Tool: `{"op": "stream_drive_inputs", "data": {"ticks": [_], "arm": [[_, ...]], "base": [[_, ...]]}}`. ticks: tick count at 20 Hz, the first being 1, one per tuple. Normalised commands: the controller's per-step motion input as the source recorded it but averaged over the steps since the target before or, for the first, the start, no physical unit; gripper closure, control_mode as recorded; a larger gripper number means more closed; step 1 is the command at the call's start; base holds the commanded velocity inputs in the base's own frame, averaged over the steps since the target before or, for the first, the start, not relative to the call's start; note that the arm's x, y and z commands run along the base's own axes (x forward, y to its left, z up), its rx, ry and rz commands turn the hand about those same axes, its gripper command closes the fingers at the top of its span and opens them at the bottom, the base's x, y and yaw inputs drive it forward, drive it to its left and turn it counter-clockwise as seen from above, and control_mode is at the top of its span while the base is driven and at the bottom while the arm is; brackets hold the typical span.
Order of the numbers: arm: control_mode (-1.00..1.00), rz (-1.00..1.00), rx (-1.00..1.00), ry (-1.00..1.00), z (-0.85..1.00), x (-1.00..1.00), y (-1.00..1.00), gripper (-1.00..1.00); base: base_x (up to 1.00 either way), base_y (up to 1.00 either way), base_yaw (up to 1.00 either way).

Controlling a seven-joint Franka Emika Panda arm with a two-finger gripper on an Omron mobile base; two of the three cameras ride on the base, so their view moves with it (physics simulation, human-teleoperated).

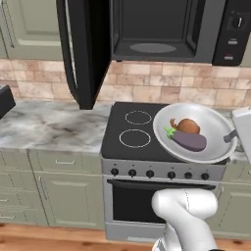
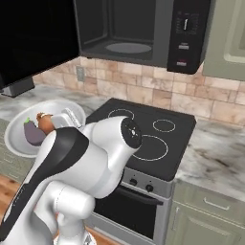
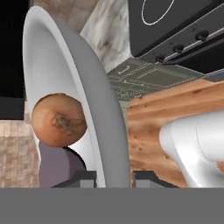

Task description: Place the bowl containing the onion and eggplant in the microwave. Close the microwave door and press the start button to microwave the meal.

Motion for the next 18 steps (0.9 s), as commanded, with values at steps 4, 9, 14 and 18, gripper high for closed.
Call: {"op": "stream_drive_inputs", "data": {"ticks": [4, 9, 14, 18], "arm": [[1.0, 0.0, 0.0, 0.0, 0.0, 0.0, 0.0, 1.0], [1.0, 0.0, 0.0, 0.0, 0.0, 0.0, 0.0, 1.0], [1.0, 0.0, 0.0, 0.0, 0.0, 0.0, 0.0, 1.0], [1.0, 0.0, 0.0, 0.0, 0.0, 0.0, 0.0, 1.0]], "base": [[0.42, 0.3, -0.15], [0.47, 0.35, -0.13], [0.48, 0.1, -0.1], [0.5, 0.0, -0.06]]}}
